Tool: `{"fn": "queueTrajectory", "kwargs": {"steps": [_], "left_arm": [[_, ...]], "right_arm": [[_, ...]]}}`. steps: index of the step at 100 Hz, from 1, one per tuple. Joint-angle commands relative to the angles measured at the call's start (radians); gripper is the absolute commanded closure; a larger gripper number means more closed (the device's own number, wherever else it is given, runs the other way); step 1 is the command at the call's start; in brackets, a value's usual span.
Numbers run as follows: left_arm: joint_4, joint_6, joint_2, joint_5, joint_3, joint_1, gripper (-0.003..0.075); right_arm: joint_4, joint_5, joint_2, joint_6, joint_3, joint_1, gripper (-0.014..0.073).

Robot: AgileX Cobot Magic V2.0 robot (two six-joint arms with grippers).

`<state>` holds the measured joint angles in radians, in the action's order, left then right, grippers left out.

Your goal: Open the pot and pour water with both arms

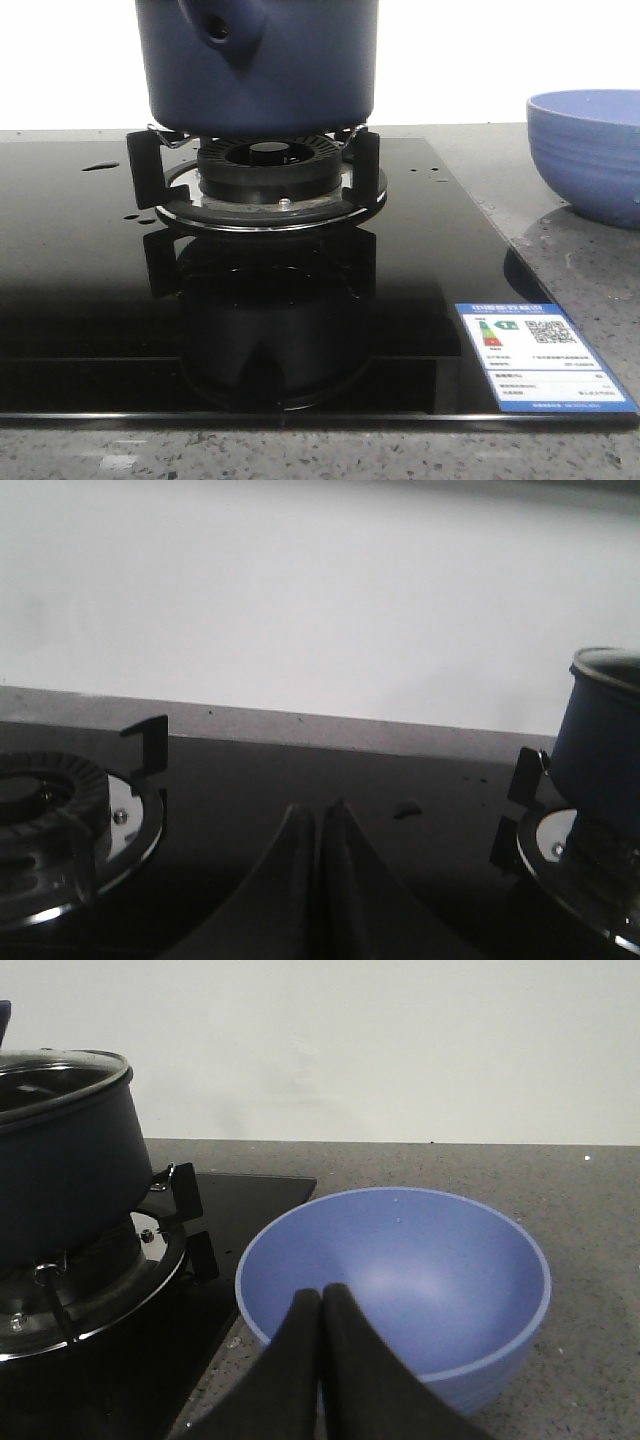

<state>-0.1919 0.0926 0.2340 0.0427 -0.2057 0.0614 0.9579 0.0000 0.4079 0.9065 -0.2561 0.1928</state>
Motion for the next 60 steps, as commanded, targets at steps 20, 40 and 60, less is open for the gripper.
{"fn": "queueTrajectory", "kwargs": {"steps": [20,40,60], "left_arm": [[0.041,-0.052,-0.200,-0.088,0.189,0.012,0.0739],[0.044,-0.054,-0.266,-0.061,0.242,-0.013,0.0739],[0.049,-0.054,-0.264,-0.058,0.240,-0.020,0.0739]], "right_arm": [[0.002,-0.039,0.003,0.014,-0.026,0.002,0.0639],[0.002,-0.036,0.005,0.014,-0.026,0.002,0.0639],[0.002,-0.036,0.005,0.014,-0.026,0.002,0.0639]]}}
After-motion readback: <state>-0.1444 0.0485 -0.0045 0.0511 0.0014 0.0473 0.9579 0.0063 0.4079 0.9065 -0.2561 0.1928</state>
